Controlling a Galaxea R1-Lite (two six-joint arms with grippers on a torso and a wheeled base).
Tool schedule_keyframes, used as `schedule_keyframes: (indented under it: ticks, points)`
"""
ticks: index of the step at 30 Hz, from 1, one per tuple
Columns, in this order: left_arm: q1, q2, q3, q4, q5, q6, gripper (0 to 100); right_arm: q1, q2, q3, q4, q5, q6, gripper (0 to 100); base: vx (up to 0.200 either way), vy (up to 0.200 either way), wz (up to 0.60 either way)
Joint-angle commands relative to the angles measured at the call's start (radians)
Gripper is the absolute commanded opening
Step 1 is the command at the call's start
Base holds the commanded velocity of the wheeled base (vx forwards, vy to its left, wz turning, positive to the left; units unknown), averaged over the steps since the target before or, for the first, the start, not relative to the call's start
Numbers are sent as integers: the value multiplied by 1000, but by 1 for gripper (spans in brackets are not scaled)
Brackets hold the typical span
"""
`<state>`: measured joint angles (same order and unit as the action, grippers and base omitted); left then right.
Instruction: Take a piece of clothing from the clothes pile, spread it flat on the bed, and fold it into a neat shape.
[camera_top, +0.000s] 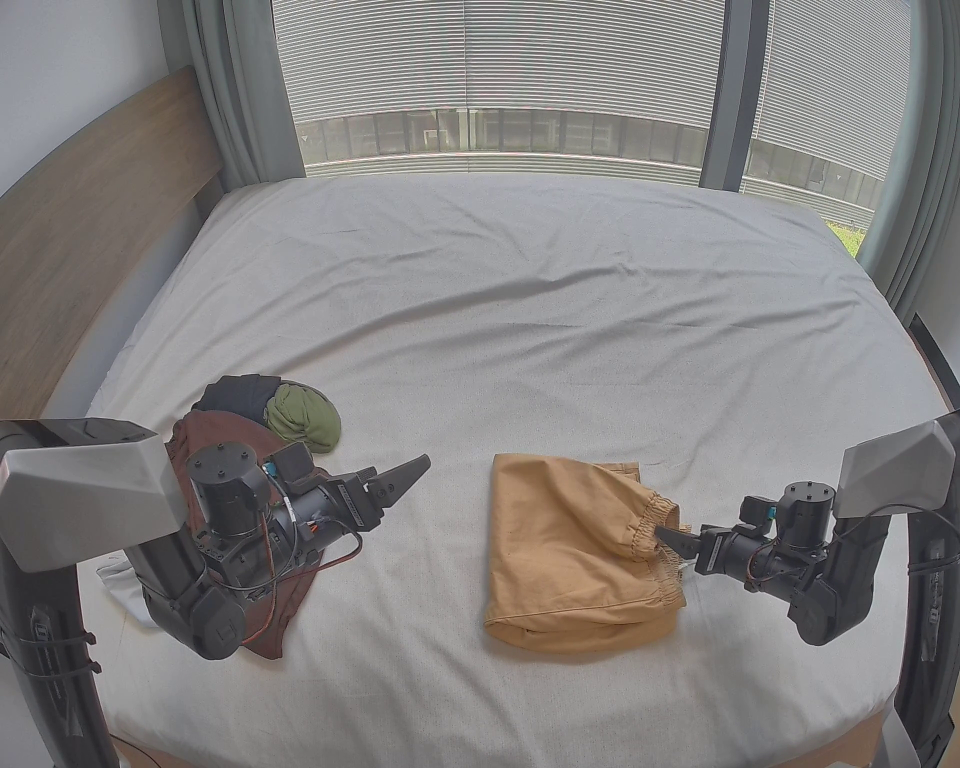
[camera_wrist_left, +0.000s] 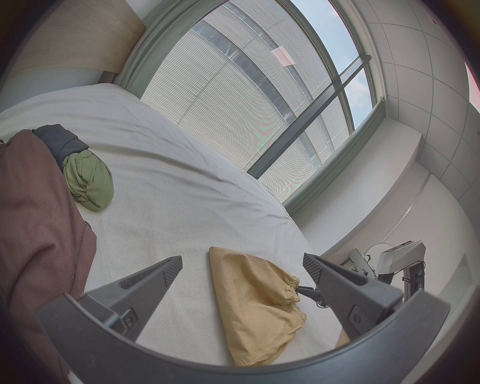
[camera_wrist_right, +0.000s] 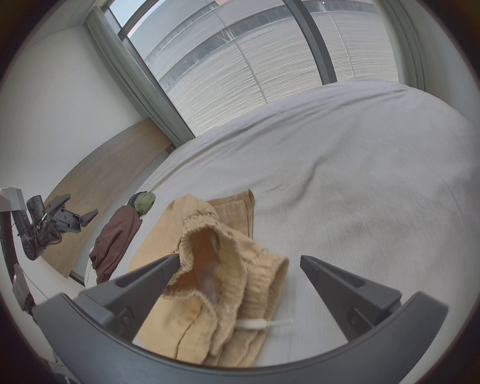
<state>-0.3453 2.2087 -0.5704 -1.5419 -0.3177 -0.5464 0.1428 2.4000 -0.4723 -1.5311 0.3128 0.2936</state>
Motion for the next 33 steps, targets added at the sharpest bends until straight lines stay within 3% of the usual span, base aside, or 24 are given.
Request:
schedule_keyframes:
  ticks: [1,10,15,22,33]
  points:
    - [-1,2,3,0,0,2,100,3,-64,104,22,2,2,100,0,0,0]
    - [-6,3,3,0,0,3,100,-34,-65,98,35,2,32,100,0,0,0]
    - [-9,8,3,0,0,3,100,-5,-55,152,86,5,68,100,0,0,0]
    - [-9,11,1,0,0,5,100,81,-48,144,92,0,257,100,0,0,0]
    - [-9,9,1,0,2,5,100,121,59,113,92,-1,265,100,0,0,0]
